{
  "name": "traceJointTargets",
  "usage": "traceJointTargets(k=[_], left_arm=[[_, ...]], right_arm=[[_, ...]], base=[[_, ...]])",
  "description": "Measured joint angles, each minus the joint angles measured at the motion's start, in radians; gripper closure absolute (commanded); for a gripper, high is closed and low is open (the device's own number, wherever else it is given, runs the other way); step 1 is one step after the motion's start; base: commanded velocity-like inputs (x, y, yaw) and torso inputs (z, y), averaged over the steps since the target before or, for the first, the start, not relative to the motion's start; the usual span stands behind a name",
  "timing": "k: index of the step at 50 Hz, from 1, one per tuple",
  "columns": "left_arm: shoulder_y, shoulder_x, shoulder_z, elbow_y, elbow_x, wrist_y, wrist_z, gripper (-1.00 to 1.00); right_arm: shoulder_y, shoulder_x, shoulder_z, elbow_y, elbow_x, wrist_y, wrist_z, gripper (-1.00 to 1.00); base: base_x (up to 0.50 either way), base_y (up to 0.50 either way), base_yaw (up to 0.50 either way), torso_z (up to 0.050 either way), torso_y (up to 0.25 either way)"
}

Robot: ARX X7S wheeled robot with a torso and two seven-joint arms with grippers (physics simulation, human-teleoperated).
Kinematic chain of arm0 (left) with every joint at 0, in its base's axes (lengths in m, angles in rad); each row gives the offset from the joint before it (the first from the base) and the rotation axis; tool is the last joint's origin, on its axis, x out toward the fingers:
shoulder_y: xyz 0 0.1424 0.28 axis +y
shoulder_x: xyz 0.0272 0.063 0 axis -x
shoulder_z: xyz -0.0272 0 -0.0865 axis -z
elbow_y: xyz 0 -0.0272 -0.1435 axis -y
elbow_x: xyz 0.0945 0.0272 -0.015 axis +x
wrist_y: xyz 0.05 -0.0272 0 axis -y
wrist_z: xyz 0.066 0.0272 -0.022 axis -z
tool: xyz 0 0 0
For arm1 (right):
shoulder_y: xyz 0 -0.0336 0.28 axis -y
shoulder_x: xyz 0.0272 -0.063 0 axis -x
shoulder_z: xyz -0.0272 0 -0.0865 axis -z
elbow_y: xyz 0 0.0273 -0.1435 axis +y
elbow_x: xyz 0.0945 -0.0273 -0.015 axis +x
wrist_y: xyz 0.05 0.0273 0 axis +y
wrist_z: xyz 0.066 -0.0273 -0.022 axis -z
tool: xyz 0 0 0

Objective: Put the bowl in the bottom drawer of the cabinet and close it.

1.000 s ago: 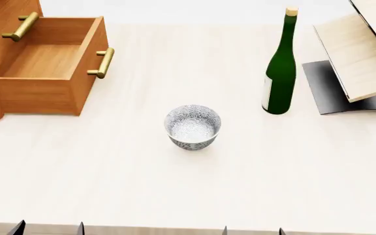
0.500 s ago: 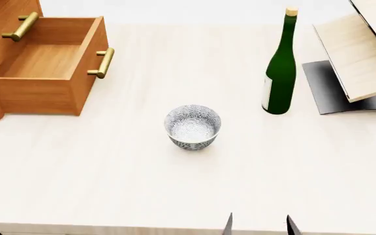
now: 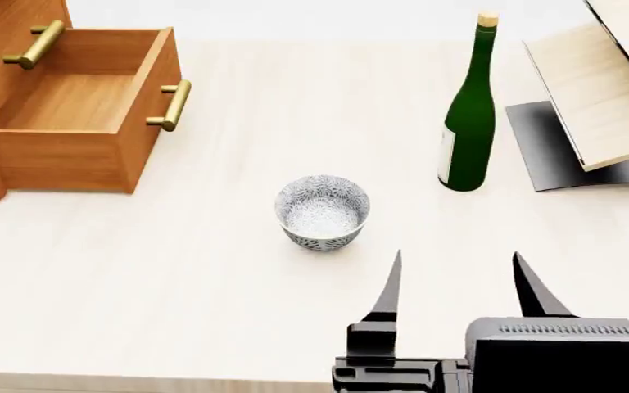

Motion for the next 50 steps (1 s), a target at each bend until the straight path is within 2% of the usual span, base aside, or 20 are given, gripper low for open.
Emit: traceJointTargets(k=[12, 24, 50], left_arm=[[0.021, -0.016, 0.010, 0.003, -0.018, 0.025, -0.012, -1.00], [0.025, -0.030, 0.024, -0.003, -0.015, 0.044, -0.022, -1.00], [0.026, -0.053, 0.046, -0.014, -0.009, 0.067, -0.048, -1.00]], right_arm=[[0.172, 0.006, 0.062, -0.142, 0.079, 0.245, 0.014, -1.00], [0.306, 0.005, 0.106, -0.208, 0.131, 0.400, 0.036, -1.00], [0.374, -0.008, 0.140, -0.231, 0.187, 0.456, 0.067, -1.00]], base=[[0.00, 0.00, 0.00, 0.000, 0.000], [0.00, 0.03, 0.00, 0.000, 0.000], [0.00, 0.47, 0.00, 0.000, 0.000]])
